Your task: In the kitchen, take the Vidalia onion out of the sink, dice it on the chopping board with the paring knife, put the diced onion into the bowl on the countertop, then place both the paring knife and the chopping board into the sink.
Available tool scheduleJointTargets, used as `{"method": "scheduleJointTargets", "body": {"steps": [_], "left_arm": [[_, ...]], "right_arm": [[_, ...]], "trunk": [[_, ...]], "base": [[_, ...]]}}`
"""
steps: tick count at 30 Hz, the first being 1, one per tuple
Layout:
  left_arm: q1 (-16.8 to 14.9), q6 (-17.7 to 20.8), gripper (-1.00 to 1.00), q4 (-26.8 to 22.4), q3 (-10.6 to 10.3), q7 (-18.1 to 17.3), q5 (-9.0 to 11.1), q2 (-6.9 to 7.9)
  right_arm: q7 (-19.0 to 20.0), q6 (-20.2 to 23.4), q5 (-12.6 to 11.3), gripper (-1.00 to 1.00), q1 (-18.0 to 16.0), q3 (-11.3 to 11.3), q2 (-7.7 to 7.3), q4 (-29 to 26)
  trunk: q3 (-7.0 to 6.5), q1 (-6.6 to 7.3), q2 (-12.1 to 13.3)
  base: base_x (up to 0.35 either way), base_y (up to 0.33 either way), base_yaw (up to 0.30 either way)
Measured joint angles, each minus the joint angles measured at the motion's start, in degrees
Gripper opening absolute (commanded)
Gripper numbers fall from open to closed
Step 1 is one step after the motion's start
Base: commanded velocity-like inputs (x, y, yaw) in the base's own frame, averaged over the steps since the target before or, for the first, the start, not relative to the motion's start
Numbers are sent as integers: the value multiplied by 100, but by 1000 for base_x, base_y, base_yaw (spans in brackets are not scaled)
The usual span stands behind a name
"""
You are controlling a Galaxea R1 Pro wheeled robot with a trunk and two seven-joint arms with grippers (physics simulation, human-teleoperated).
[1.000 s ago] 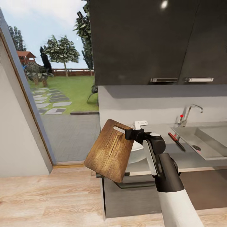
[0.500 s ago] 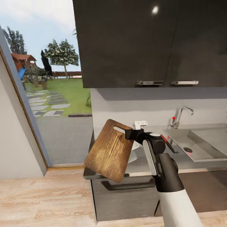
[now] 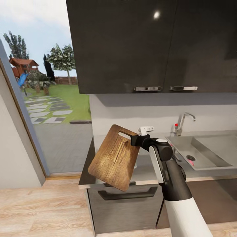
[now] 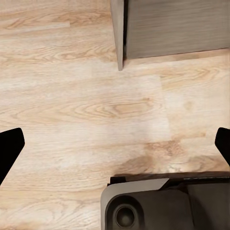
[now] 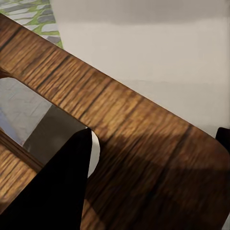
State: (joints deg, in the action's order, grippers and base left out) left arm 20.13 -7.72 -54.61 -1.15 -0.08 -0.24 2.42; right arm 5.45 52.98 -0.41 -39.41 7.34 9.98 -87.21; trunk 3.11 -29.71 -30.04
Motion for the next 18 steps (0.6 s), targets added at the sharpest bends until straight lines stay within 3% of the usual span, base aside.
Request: {"method": "scheduleJointTargets", "body": {"steps": [6,18], "left_arm": [[-1,-1,100,8,-1,0,0,1],[-1,-2,100,8,-2,0,0,1]], "right_arm": [[-3,2,1,-100,0,0,1,7],[-6,2,15,-100,0,0,1,17]], "trunk": [[-1,0,0],[-1,0,0]], "base": [[0,-132,0],[0,-296,0]]}}
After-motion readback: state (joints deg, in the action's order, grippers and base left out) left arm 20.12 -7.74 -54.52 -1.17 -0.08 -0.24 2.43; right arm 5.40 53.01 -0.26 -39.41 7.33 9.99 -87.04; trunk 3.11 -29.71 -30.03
